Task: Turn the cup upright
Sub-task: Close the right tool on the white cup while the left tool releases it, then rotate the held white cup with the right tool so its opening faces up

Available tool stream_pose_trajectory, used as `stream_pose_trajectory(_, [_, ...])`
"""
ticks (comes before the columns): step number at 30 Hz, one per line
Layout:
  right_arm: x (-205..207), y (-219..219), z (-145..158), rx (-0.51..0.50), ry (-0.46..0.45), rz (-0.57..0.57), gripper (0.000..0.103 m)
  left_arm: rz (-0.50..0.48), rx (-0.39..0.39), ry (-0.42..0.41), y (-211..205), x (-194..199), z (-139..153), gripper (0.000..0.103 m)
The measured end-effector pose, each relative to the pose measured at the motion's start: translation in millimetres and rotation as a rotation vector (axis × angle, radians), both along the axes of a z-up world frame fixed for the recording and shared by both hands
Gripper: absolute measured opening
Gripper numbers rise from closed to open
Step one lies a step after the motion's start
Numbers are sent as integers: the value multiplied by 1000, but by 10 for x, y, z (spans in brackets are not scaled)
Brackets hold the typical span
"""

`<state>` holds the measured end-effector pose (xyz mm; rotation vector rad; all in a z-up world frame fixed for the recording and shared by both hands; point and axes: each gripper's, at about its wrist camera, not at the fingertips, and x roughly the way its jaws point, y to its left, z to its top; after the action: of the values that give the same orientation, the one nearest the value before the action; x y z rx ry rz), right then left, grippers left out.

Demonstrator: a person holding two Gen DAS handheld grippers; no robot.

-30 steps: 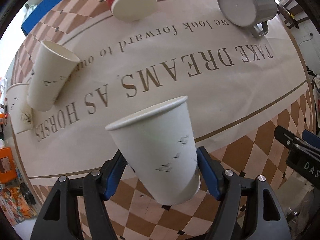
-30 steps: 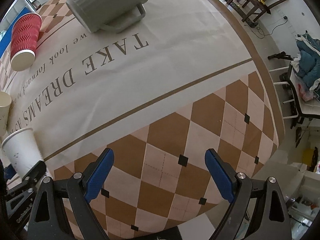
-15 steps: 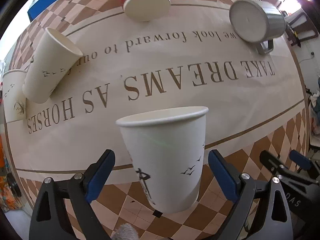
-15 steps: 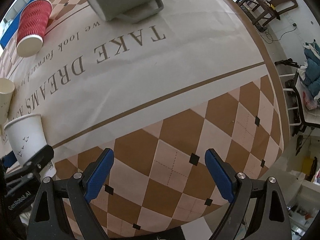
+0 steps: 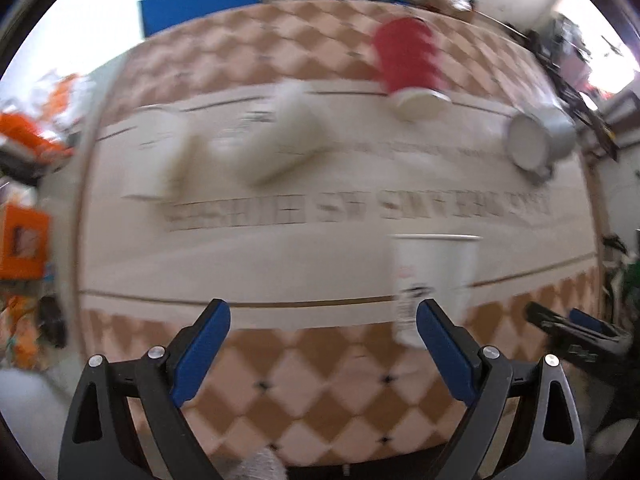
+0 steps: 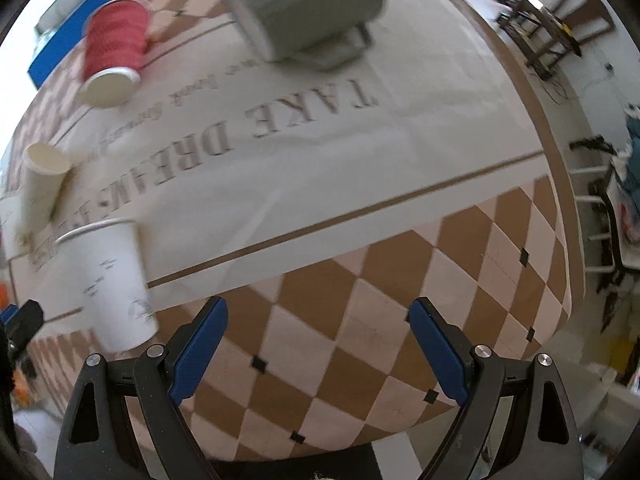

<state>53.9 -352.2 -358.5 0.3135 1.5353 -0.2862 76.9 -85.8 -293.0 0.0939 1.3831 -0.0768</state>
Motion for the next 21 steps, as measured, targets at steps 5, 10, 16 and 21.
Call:
stream_pose_trajectory(5, [92,308,199,70,-26,80,94,111,94,-22,411,-40,-13,95])
stream_pose_trajectory(10, [333,684,306,157,-27,162,91,162,136,-1,593,13,-340,95])
stream_pose_trajectory(16, [585,999,262,191,26,260,85,176,125,2,687,31,-630,95])
stream_pose_trajectory(21, [683,1151,83,206,80,280,85,161,67,50,692,67,-807,98])
